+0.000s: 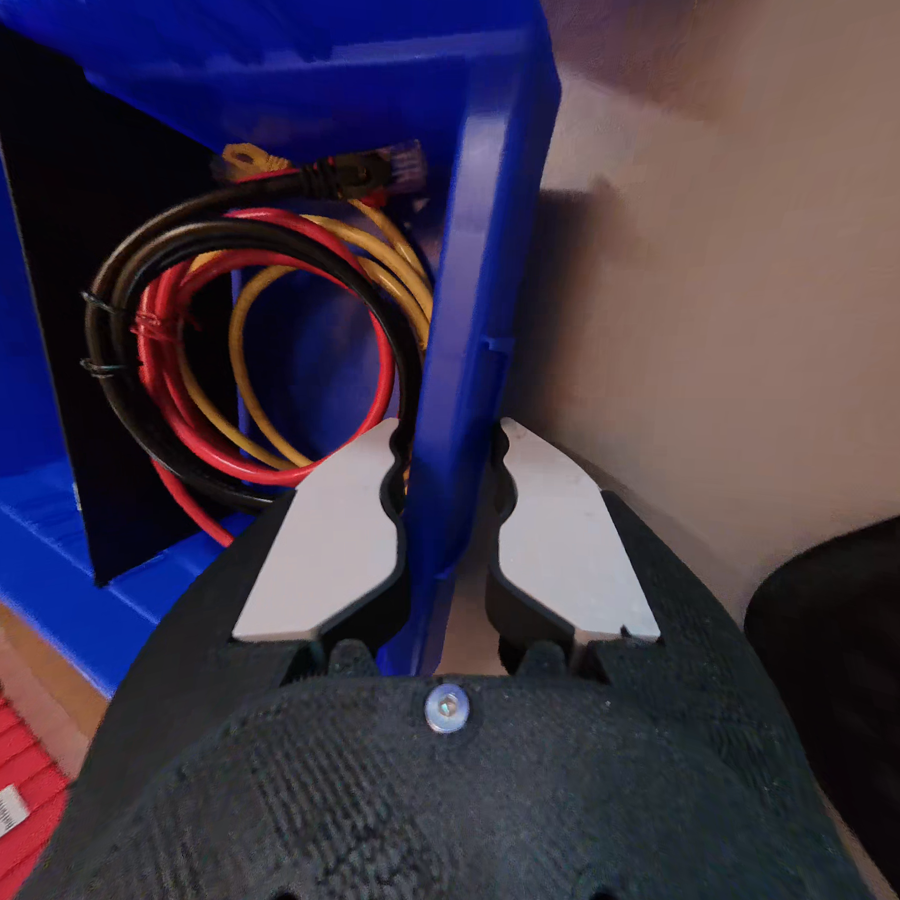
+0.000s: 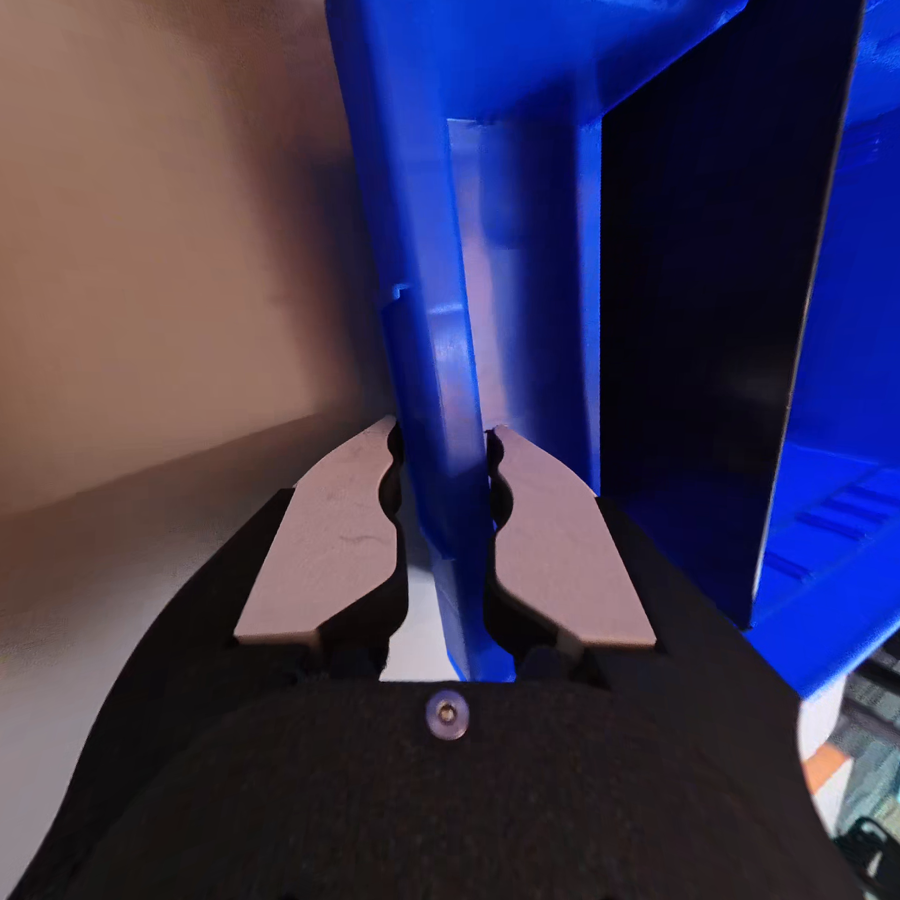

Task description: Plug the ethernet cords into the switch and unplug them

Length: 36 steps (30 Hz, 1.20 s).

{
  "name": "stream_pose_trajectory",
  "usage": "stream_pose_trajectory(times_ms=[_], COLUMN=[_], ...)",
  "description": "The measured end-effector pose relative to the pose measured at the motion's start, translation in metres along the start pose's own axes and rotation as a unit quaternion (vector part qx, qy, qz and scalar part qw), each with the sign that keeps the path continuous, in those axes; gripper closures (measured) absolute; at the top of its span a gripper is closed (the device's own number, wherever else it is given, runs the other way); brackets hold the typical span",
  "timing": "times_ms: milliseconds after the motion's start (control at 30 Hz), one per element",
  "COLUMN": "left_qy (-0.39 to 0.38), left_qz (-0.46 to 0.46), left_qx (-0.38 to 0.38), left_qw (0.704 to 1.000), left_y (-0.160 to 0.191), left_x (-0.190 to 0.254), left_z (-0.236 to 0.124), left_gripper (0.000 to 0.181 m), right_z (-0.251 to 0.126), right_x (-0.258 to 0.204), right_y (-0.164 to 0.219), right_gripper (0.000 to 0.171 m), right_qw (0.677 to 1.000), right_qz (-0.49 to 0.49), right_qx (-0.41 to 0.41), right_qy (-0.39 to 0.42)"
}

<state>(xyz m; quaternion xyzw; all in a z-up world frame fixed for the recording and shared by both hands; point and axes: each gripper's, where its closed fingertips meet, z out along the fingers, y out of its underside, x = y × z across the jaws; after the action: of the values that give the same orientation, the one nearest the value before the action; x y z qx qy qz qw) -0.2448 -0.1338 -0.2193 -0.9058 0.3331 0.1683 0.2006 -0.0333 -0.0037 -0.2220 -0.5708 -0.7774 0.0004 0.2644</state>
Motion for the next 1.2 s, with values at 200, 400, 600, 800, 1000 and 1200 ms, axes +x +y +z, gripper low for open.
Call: stream_pose_trajectory(times_ms=[200,400,600,800,1000,1200], left_qy=[-0.029,-0.028,-0.004,-0.016,-0.036,-0.031], left_qz=[-0.012,-0.017,-0.051,-0.073,-0.058,-0.097], left_qx=[-0.016,-0.017,-0.003,0.014,0.021,0.09], left_qw=[0.999,0.999,0.999,0.997,0.997,0.991], left_y=[-0.009,-0.02,-0.04,-0.046,-0.037,-0.043], left_x=[-0.001,-0.009,-0.02,-0.045,-0.069,-0.092], left_z=[0.002,0.009,0.023,0.036,0.044,0.002], left_gripper=[0.15,0.151,0.153,0.153,0.152,0.142], right_z=[-0.023,-0.036,-0.037,-0.052,-0.095,-0.091], right_x=[0.006,0.029,0.059,0.08,0.072,0.065], right_y=[0.079,0.149,0.189,0.175,0.092,0.071], right_gripper=[0.139,0.139,0.137,0.124,0.126,0.125], right_qw=[0.996,0.988,0.981,0.971,0.935,0.877], right_qz=[0.068,0.121,0.15,0.189,0.236,0.296], right_qx=[-0.032,-0.068,-0.098,-0.027,0.222,0.348], right_qy=[0.037,0.061,0.08,0.145,0.144,0.15])
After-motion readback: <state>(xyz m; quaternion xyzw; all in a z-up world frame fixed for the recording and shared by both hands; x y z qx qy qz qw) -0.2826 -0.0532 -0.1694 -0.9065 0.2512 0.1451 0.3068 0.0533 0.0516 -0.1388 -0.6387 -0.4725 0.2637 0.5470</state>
